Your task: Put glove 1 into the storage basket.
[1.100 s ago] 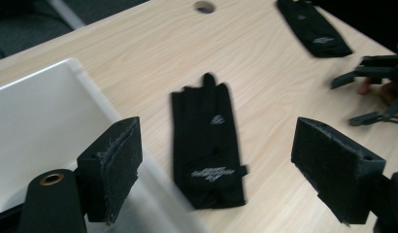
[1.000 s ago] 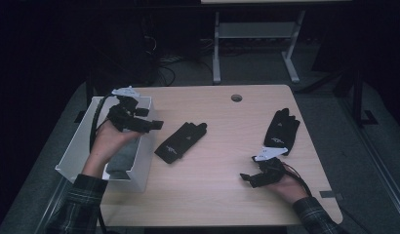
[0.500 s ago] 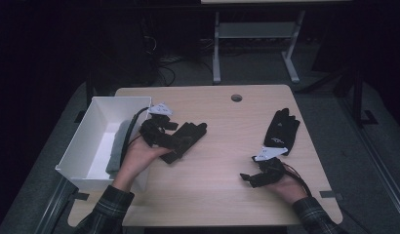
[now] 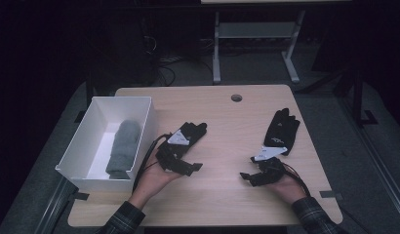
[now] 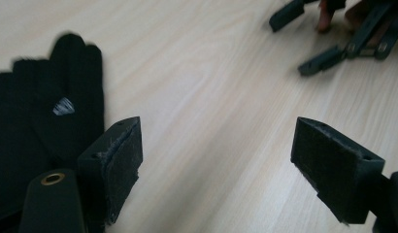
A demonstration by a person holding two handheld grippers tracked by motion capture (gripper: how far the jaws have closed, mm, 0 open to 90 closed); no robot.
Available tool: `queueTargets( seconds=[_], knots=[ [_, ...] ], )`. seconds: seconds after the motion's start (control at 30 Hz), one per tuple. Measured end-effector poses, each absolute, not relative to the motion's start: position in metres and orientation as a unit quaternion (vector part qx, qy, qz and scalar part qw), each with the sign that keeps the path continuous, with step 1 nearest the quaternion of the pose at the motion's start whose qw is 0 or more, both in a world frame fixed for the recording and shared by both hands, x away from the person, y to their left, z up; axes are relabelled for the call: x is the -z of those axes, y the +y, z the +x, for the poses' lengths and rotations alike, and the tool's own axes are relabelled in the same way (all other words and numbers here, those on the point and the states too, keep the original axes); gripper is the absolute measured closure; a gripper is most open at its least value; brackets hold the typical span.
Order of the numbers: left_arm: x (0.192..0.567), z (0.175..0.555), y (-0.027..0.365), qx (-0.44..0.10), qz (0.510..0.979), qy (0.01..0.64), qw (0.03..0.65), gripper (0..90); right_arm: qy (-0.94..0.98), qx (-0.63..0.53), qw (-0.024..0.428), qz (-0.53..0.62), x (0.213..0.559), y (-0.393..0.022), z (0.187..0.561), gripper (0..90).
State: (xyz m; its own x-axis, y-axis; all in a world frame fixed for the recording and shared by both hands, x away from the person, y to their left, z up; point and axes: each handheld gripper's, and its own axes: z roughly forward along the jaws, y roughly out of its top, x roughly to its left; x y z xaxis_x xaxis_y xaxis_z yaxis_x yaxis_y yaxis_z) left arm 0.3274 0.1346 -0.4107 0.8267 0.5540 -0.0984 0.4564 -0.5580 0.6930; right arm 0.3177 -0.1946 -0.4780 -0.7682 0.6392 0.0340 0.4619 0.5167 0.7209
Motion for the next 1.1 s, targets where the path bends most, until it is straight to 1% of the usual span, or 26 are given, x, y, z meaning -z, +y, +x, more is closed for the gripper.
queueTargets(
  seconds=[0.03, 0.07, 0.1, 0.13, 0.2, 0.27, 0.3, 0.33, 0.4, 0.43, 0.47, 0.53, 0.57, 0.6, 0.63, 0.77, 0.9, 0.93, 1.1],
  knots=[
    [0.411, 0.327, 0.135, -0.065, 0.88, 0.287, 0.372, 18.4, 0.863, -0.374, 0.119, 0.319, 0.478, -0.195, 0.318, 30.5],
    [0.417, 0.326, 0.134, -0.065, 0.882, 0.286, 0.369, 18.4, 0.861, -0.373, 0.116, 0.325, 0.477, -0.195, 0.318, 34.1],
    [0.425, 0.324, 0.134, -0.065, 0.888, 0.283, 0.358, 18.4, 0.86, -0.372, 0.114, 0.329, 0.475, -0.196, 0.319, 40.4],
    [0.425, 0.324, 0.134, -0.065, 0.888, 0.283, 0.358, 18.4, 0.86, -0.372, 0.115, 0.329, 0.474, -0.197, 0.32, 42.6],
    [0.438, 0.32, 0.135, -0.072, 0.89, 0.282, 0.351, 18.4, 0.857, -0.374, 0.116, 0.335, 0.471, -0.199, 0.321, 48.5],
    [0.445, 0.318, 0.139, -0.067, 0.888, 0.286, 0.355, 18.3, 0.857, -0.372, 0.12, 0.336, 0.467, -0.202, 0.323, 53.5],
    [0.447, 0.318, 0.14, -0.07, 0.889, 0.284, 0.352, 18.4, 0.854, -0.375, 0.12, 0.34, 0.466, -0.203, 0.324, 57.0],
    [0.45, 0.317, 0.142, -0.077, 0.89, 0.282, 0.349, 18.3, 0.853, -0.374, 0.119, 0.344, 0.463, -0.205, 0.326, 58.6],
    [0.452, 0.316, 0.145, -0.084, 0.891, 0.283, 0.346, 18.3, 0.85, -0.369, 0.128, 0.354, 0.46, -0.209, 0.331, 66.6],
    [0.454, 0.316, 0.146, -0.082, 0.888, 0.289, 0.35, 18.3, 0.849, -0.368, 0.13, 0.356, 0.459, -0.212, 0.334, 68.8],
    [0.455, 0.315, 0.147, -0.083, 0.887, 0.29, 0.349, 18.2, 0.846, -0.367, 0.134, 0.363, 0.457, -0.214, 0.338, 73.7],
    [0.456, 0.315, 0.148, -0.087, 0.889, 0.288, 0.345, 18.1, 0.843, -0.36, 0.144, 0.373, 0.454, -0.221, 0.346, 80.9],
    [0.459, 0.314, 0.148, -0.091, 0.892, 0.286, 0.338, 18.0, 0.841, -0.359, 0.149, 0.377, 0.452, -0.225, 0.351, 85.9],
    [0.461, 0.313, 0.148, -0.092, 0.893, 0.287, 0.335, 17.9, 0.838, -0.359, 0.157, 0.379, 0.45, -0.229, 0.357, 88.6],
    [0.461, 0.313, 0.148, -0.092, 0.893, 0.287, 0.335, 17.7, 0.832, -0.359, 0.161, 0.39, 0.447, -0.235, 0.362, 90.0],
    [0.465, 0.31, 0.149, -0.088, 0.896, 0.289, 0.326, 16.5, 0.818, -0.36, 0.174, 0.414, 0.442, -0.25, 0.374, 90.0],
    [0.466, 0.306, 0.151, -0.099, 0.9, 0.282, 0.317, 14.5, 0.805, -0.35, 0.196, 0.436, 0.441, -0.268, 0.387, 90.0],
    [0.468, 0.303, 0.152, -0.1, 0.898, 0.28, 0.324, 13.1, 0.804, -0.341, 0.202, 0.443, 0.443, -0.274, 0.391, 90.0],
    [0.472, 0.297, 0.159, -0.11, 0.89, 0.275, 0.348, 13.0, 0.806, -0.328, 0.205, 0.447, 0.45, -0.278, 0.397, 90.0]
  ],
)
